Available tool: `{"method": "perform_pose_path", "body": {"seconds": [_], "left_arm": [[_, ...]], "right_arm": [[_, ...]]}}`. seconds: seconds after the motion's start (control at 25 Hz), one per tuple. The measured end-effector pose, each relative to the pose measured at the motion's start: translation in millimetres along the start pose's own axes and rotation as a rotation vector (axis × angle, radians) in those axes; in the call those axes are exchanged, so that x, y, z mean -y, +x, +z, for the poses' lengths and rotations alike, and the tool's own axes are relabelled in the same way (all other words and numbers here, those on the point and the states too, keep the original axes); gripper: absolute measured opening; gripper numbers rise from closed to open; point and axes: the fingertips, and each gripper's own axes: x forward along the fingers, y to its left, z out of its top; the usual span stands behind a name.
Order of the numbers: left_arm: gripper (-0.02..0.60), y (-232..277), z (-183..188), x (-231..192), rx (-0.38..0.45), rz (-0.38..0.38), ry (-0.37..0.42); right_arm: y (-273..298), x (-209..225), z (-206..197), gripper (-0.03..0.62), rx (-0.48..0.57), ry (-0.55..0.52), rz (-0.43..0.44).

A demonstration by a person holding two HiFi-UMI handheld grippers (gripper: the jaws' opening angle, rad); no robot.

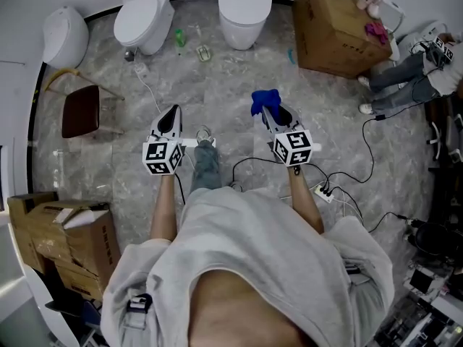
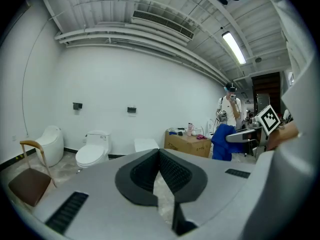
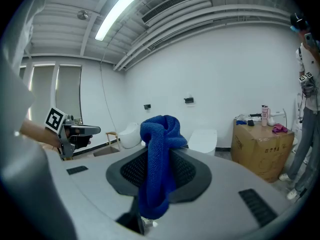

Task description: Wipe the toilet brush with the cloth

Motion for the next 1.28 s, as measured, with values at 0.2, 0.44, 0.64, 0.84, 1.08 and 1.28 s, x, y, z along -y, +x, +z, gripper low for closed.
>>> {"method": "perform_pose_path", "body": {"seconds": [0.2, 0.44, 0.64, 0.84, 1.08, 1.28], "left_arm": [[0.018, 61.7, 14.4, -37.8, 0.001, -0.030, -0.007], [0.018, 128.8, 37.2, -95.9, -0.008, -0.070, -0.021], [0.018, 182.0, 57.4, -147.0, -0.004, -0.087, -0.031], [0.020, 229.0, 71.2, -185.9, 0.003, -0.109, -0.040], [0.018, 271.4, 78.1, -219.0, -0.006, -0.135, -0.042], [0.018, 295.0, 78.6, -230.4, -0.026, -0.146, -0.034]], "right_arm": [[59.5, 22.3, 21.7, 0.106, -0.012, 0.002, -0.029], [138.0, 30.5, 59.0, 0.106, -0.024, -0.006, -0.052], [202.3, 38.4, 89.3, 0.106, -0.030, -0.018, -0.066], [256.8, 46.1, 111.1, 0.106, -0.032, -0.028, -0.081], [299.7, 53.3, 119.3, 0.106, -0.045, -0.029, -0.101], [316.2, 65.3, 115.0, 0.106, -0.064, -0.003, -0.115]]}}
